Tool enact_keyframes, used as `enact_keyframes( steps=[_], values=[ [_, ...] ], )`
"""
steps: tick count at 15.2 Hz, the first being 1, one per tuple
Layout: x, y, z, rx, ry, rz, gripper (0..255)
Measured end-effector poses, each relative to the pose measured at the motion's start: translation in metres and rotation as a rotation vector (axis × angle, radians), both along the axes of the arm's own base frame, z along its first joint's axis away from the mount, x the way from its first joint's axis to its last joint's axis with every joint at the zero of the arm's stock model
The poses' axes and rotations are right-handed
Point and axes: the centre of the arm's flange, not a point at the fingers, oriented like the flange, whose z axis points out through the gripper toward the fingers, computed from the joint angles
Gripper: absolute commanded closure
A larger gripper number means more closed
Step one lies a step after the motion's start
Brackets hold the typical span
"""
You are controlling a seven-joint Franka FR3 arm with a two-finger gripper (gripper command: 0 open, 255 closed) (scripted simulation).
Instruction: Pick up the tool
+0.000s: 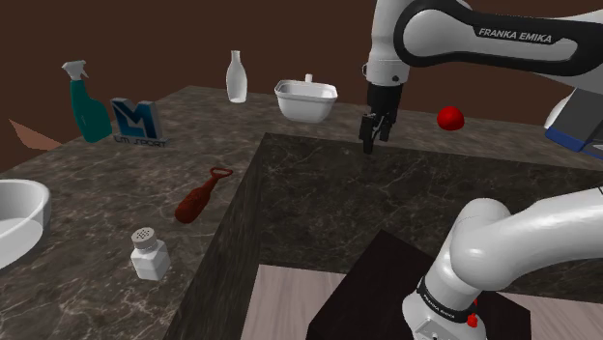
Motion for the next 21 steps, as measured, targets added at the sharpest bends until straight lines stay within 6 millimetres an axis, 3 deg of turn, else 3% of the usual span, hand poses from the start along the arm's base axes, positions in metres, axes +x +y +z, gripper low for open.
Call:
enact_keyframes(
  steps=[3,11,21],
  values=[
    [0.008,0.011,-0.003,0.001,0.002,-0.027,0],
    [0.052,0.101,-0.020,0.011,0.018,-0.207,0],
    [0.142,0.191,-0.046,0.024,0.039,-0.443,0]
  ],
)
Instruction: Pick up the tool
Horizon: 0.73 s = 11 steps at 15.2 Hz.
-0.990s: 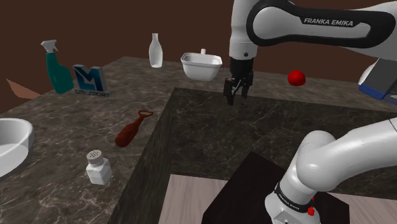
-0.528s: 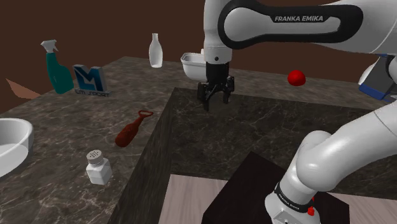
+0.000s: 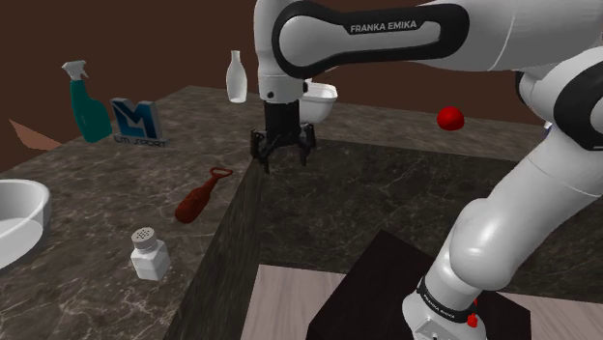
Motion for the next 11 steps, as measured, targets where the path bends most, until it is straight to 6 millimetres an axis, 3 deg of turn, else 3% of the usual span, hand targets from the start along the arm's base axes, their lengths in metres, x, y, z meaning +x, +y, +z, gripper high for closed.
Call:
enact_keyframes(
  steps=[4,11],
  values=[
    [0.037,0.037,-0.011,0.006,0.009,-0.094,0],
    [0.109,0.083,-0.032,0.016,0.023,-0.259,0]
  ],
)
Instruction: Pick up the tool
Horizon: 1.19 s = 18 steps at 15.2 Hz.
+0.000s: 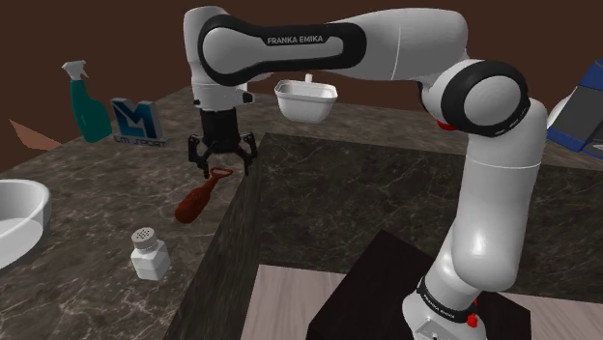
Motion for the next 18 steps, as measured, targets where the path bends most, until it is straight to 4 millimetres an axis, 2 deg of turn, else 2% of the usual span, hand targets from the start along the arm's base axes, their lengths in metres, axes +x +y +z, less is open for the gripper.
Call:
enact_keyframes(
  steps=[4,7,12,13,18],
  values=[
    [0.046,0.020,-0.008,0.005,0.008,-0.091,0],
    [0.054,0.024,-0.024,0.006,0.011,-0.111,0],
    [0.055,0.025,-0.049,0.006,0.011,-0.114,0],
    [0.055,0.025,-0.051,0.006,0.011,-0.115,255],
    [0.056,0.025,-0.052,0.006,0.011,-0.115,255]
  ],
)
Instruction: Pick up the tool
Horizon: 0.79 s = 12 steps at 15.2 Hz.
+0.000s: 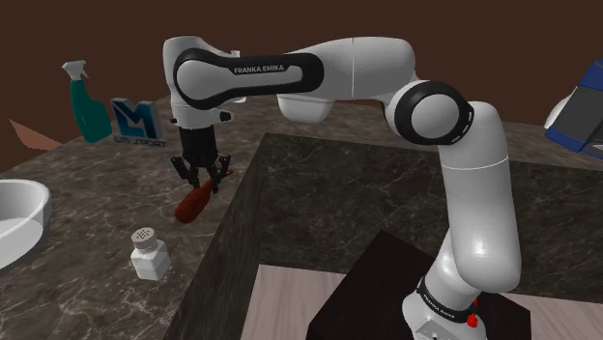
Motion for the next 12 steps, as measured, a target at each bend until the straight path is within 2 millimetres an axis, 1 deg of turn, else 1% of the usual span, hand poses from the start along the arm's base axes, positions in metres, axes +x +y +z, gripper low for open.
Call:
enact_keyframes(
  steps=[6,12],
  values=[
    [0.000,0.001,0.002,0.000,0.000,0.000,255],
    [-0.001,0.001,0.030,0.000,0.000,0.000,255]
  ],
)
